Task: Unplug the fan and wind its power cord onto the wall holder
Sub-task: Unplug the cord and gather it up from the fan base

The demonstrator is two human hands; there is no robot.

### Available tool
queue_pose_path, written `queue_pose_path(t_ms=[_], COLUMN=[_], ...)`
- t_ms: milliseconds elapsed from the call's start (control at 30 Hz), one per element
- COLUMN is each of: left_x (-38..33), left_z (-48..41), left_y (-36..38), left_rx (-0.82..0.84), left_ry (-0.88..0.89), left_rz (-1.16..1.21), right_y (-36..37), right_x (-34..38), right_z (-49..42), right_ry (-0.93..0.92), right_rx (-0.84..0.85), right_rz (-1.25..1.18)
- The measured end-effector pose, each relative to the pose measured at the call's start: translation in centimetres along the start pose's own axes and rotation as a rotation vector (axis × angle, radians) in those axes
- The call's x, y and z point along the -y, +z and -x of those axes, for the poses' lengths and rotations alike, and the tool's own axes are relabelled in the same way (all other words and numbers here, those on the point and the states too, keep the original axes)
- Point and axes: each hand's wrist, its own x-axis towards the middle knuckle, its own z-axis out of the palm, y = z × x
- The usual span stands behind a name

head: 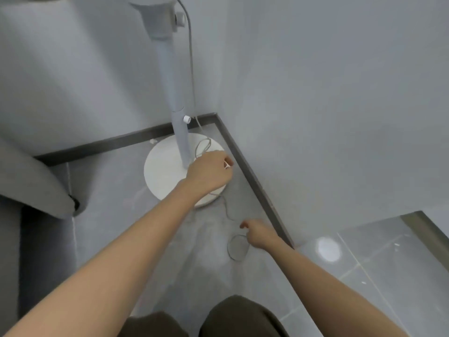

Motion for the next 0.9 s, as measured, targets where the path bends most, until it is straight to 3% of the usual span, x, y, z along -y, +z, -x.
queue_pose_path(t_ms=[200, 333, 500, 700, 900], left_x=[2.7, 3.9, 4.2, 4.7, 2.8], left_z=[-1.8, -1.8, -1.8, -1.5, 1.4], left_y=[2.4, 2.3, 2.1, 0.9, -4.1], left_rx=[0.025, -0.035, -0.089, -0.207, -0.184], left_ry=[-0.054, -0.140, -0.174, -0.262, -0.328], left_rz=[-0.008, 0.172, 0.197, 0.280, 0.329], right_y=[3.6, 5.3, 6.8, 0.9, -8.1], right_x=[-1.4, -2.1, -2.0, 1.3, 4.6], right_z=[-4.6, -5.5, -5.3, -4.4, 2.3], right_ry=[-0.075, -0.059, -0.055, -0.139, -0.230], right_rx=[-0.038, -0.092, -0.030, -0.099, -0.198], right_rz=[0.094, 0.181, 0.324, -0.016, -0.274])
